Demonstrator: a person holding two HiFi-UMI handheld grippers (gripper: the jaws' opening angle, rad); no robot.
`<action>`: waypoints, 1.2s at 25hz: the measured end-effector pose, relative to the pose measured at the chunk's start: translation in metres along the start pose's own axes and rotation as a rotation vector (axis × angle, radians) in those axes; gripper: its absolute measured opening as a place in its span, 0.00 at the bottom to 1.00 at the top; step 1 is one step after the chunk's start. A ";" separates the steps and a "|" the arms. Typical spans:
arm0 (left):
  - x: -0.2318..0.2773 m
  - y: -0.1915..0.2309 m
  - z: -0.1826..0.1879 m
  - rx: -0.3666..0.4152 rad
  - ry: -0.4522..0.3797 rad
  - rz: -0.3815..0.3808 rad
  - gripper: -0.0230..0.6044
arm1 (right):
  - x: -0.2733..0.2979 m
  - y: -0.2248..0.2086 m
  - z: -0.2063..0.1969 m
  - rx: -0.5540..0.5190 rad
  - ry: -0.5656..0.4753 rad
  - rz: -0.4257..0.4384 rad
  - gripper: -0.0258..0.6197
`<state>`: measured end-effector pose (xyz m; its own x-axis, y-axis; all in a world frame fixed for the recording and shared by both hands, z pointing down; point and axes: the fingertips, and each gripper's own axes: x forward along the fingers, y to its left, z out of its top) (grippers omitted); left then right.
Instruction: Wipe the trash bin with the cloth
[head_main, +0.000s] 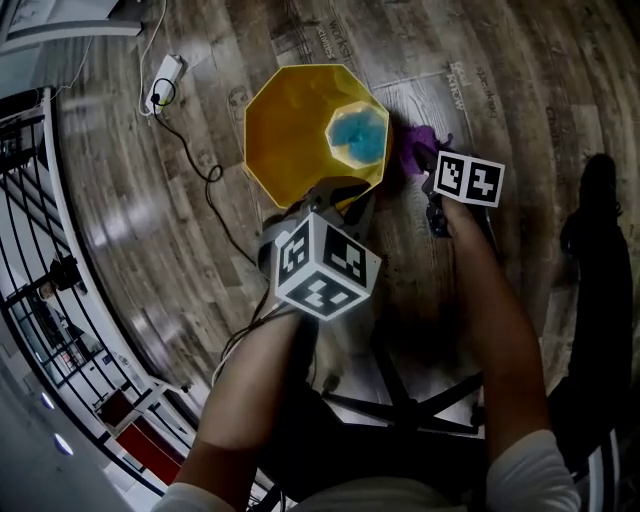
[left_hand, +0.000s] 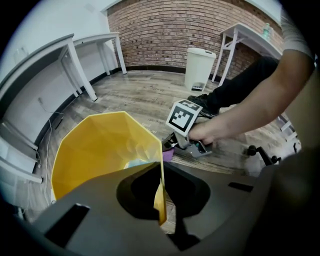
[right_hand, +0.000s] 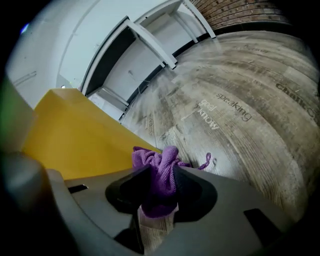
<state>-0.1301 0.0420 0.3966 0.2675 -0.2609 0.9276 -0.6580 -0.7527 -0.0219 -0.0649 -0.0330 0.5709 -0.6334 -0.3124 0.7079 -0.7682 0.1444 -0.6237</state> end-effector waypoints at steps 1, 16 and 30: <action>0.001 0.001 0.003 -0.015 -0.003 0.007 0.05 | -0.008 0.003 0.002 0.007 -0.013 0.010 0.26; -0.009 -0.005 0.008 0.082 -0.002 0.014 0.17 | -0.119 0.065 0.035 0.103 -0.227 0.278 0.26; 0.004 -0.008 0.001 0.098 0.045 0.001 0.10 | -0.147 0.125 0.040 0.095 -0.290 0.537 0.26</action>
<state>-0.1234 0.0460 0.4006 0.2332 -0.2357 0.9434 -0.5854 -0.8087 -0.0573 -0.0643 -0.0068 0.3753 -0.8684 -0.4635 0.1761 -0.3288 0.2725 -0.9042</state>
